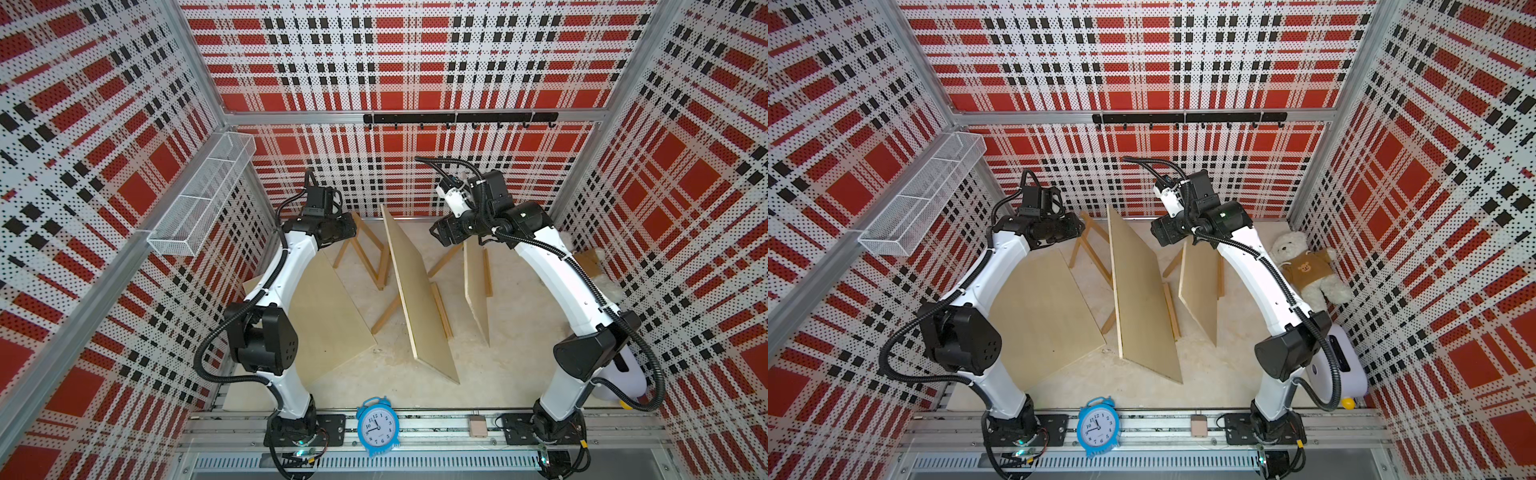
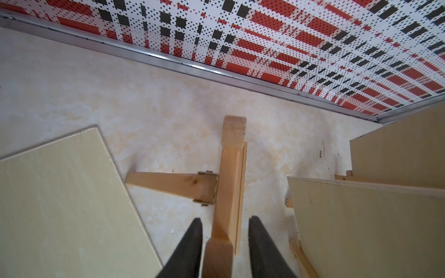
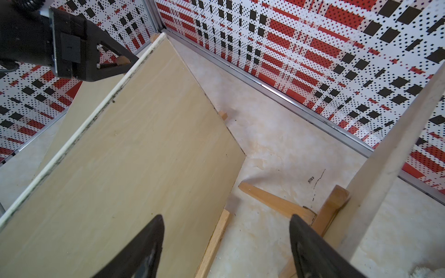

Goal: Disassemble the easel
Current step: Pick up the easel at the center of the board.

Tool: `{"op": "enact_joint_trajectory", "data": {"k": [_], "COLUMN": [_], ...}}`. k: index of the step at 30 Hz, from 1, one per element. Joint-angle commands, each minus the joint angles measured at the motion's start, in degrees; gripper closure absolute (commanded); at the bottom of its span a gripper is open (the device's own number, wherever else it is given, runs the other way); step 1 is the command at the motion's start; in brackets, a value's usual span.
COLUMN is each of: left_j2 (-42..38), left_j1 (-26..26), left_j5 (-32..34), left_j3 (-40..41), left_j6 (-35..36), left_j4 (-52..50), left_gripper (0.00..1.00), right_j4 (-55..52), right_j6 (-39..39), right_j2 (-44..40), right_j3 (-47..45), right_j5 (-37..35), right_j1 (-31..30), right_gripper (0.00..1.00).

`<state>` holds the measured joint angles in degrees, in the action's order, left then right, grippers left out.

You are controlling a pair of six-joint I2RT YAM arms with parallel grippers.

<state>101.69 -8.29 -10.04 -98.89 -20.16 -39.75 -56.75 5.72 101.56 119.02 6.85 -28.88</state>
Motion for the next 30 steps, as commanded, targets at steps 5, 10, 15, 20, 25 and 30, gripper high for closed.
{"op": "enact_joint_trajectory", "data": {"k": [5,10,15,20,25,30], "left_j2": [0.44,-0.09,0.43,0.62,0.60,-3.92], "left_j1": [-0.85,-0.85,-0.84,-0.85,-0.76,-0.40], "left_j5": [1.67,3.25,3.28,2.50,2.36,5.89], "left_j3": [-2.13,-1.98,-1.94,-1.44,-2.44,-2.81], "left_j6": [2.12,2.76,2.85,2.89,3.15,3.73], "left_j4": [-3.72,-4.90,-4.60,-2.13,-2.13,-2.70], "left_gripper": [0.64,0.64,0.76,0.83,0.99,1.00], "right_j4": [1.64,1.99,2.04,2.08,2.07,2.57], "right_j6": [1.12,0.96,0.88,0.74,0.61,0.61], "right_j2": [-1.47,-0.88,-0.45,-0.31,-0.62,-1.01], "right_j3": [-0.29,-0.23,0.19,-0.09,-0.20,-0.52], "right_j5": [0.95,1.52,1.66,1.33,1.15,1.24], "right_j1": [0.68,0.76,0.83,0.76,0.76,0.76], "right_gripper": [0.17,0.17,0.17,0.17,0.17,0.17]}}
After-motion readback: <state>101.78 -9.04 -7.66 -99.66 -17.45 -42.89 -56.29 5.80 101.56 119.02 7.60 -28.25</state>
